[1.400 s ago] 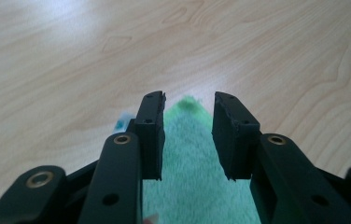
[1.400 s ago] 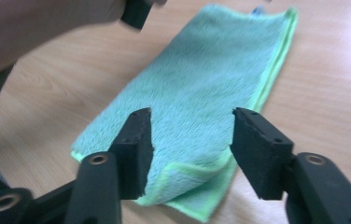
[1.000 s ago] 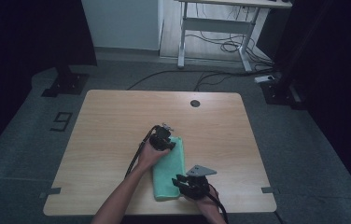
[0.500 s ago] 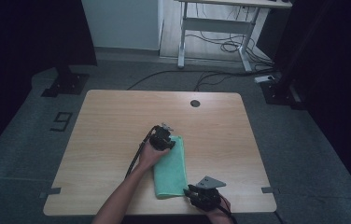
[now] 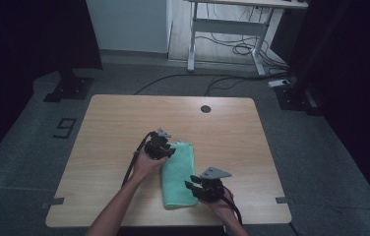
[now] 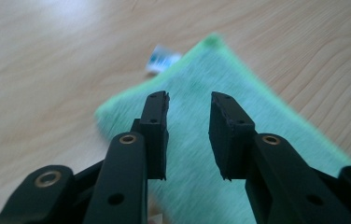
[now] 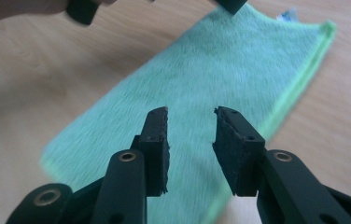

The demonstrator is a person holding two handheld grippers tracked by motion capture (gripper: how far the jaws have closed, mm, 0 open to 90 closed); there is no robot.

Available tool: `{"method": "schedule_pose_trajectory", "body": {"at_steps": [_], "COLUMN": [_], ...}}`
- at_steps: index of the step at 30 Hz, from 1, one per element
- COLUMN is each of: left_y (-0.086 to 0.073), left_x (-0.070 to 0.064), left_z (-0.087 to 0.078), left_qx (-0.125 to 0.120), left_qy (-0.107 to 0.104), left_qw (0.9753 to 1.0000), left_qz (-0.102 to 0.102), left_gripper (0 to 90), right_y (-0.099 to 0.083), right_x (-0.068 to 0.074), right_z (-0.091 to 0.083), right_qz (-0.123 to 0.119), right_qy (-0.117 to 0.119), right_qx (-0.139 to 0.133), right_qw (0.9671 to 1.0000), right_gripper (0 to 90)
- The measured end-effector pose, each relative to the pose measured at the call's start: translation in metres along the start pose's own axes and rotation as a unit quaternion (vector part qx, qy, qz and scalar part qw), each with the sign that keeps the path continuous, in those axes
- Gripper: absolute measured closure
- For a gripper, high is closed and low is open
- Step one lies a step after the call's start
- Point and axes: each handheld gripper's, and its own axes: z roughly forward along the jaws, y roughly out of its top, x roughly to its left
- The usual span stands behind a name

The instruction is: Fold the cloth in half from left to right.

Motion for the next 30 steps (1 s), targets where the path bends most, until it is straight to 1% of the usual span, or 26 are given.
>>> {"method": "schedule_pose_trajectory", "body": {"at_steps": [3, 5, 7, 8, 10, 12, 14, 17, 19, 20, 22, 25, 26, 28, 30], "left_y": [-0.010, -0.013, -0.014, -0.013, -0.011, -0.010, -0.007, -0.003, -0.001, 0.000, 0.001, 0.000, 0.001, 0.001, 0.001], "left_x": [0.007, 0.010, 0.012, 0.012, 0.012, 0.012, 0.010, 0.003, 0.000, -0.001, 0.000, 0.003, 0.004, 0.005, 0.006], "left_z": [0.009, 0.014, 0.017, 0.018, 0.020, 0.023, 0.026, 0.031, 0.033, 0.033, 0.033, 0.033, 0.033, 0.033, 0.033], "left_qx": [0.014, 0.017, 0.009, 0.008, 0.007, 0.005, 0.002, 0.001, 0.006, 0.008, 0.012, 0.010, 0.011, 0.012, 0.012], "left_qy": [-0.002, -0.005, -0.008, -0.009, -0.009, -0.014, -0.019, -0.028, -0.023, -0.020, -0.025, -0.036, -0.038, -0.042, -0.044], "left_qw": [0.9999, 0.9998, 0.9999, 0.9999, 0.9999, 0.9999, 0.9998, 0.9996, 0.9996, 0.9996, 0.9995, 0.9993, 0.9992, 0.9991, 0.9990], "left_qz": [-0.005, -0.006, -0.010, -0.010, -0.004, -0.004, -0.006, 0.005, 0.017, 0.018, 0.015, 0.004, 0.003, 0.000, -0.001], "left_gripper": [69.3, 69.8, 70.4, 70.7, 71.1, 71.5, 71.6, 71.7, 71.7, 71.7, 71.5, 71.6, 71.6, 71.7, 71.7], "right_y": [0.005, 0.006, 0.004, 0.003, 0.003, 0.002, -0.001, -0.006, -0.007, -0.006, 0.001, 0.018, 0.025, 0.035, 0.041], "right_x": [-0.002, -0.002, -0.003, -0.003, -0.004, -0.005, -0.007, -0.010, -0.014, -0.016, -0.018, -0.019, -0.018, -0.014, -0.011], "right_z": [0.020, 0.031, 0.039, 0.041, 0.040, 0.038, 0.035, 0.027, 0.024, 0.024, 0.027, 0.037, 0.042, 0.054, 0.065], "right_qz": [-0.008, -0.020, -0.024, -0.024, -0.017, -0.016, -0.009, 0.000, 0.009, 0.012, 0.005, 0.012, 0.010, 0.006, 0.002], "right_qy": [-0.003, -0.012, -0.017, -0.019, -0.022, -0.028, -0.032, -0.038, -0.034, -0.031, -0.034, -0.030, -0.029, -0.026, -0.026], "right_qx": [0.013, 0.029, 0.054, 0.060, 0.059, 0.062, 0.059, 0.055, 0.056, 0.058, 0.053, 0.028, 0.023, 0.022, 0.025], "right_qw": [0.9999, 0.9993, 0.9981, 0.9977, 0.9978, 0.9976, 0.9977, 0.9978, 0.9978, 0.9977, 0.9980, 0.9991, 0.9993, 0.9994, 0.9993], "right_gripper": [61.9, 61.4, 61.0, 61.3, 63.3, 64.3, 65.6, 66.3, 65.7, 63.9, 61.5, 61.4, 61.2, 60.4, 59.7]}}
